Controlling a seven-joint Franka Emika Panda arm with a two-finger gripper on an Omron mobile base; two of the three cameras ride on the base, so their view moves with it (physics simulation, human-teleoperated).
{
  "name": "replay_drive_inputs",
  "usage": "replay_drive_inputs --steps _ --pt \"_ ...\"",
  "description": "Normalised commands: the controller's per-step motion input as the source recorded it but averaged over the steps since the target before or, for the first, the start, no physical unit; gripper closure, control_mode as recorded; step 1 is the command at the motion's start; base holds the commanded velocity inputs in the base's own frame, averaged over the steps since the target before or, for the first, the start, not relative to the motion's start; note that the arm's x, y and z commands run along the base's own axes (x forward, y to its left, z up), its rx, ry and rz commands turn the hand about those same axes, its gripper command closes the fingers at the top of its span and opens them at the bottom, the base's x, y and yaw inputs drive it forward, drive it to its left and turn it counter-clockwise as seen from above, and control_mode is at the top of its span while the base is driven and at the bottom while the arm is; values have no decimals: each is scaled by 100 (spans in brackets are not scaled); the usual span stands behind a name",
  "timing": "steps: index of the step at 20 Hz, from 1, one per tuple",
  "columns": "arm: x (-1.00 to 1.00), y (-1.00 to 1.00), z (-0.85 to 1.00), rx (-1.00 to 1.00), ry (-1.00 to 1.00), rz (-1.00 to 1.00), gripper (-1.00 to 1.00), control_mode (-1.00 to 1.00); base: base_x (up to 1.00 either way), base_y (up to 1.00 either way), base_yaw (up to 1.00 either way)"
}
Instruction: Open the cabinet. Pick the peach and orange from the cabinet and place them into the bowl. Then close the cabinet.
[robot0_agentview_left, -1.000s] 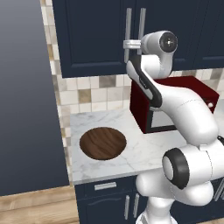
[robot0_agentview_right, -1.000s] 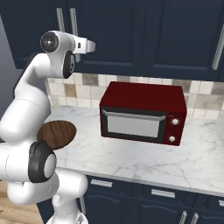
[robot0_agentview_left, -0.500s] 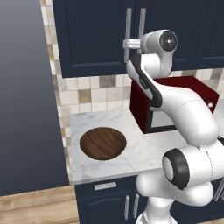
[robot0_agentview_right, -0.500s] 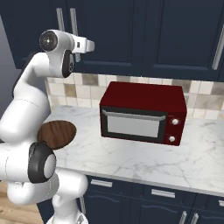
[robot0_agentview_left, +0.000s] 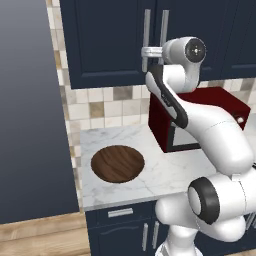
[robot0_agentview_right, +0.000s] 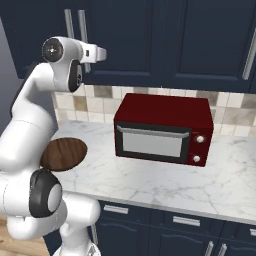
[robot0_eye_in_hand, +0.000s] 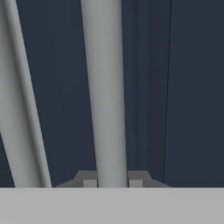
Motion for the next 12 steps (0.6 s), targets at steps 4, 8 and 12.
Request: replay_drive_inputs --steps 4,8,12 --pt "-49 -5 0 0 -1 1 100 -100 0 0 0" --pt "-50 -14 6 0 0 0 100 -100 0 0 0" --pt "-50 -21 13 0 0 1 100 -100 0 0 0"
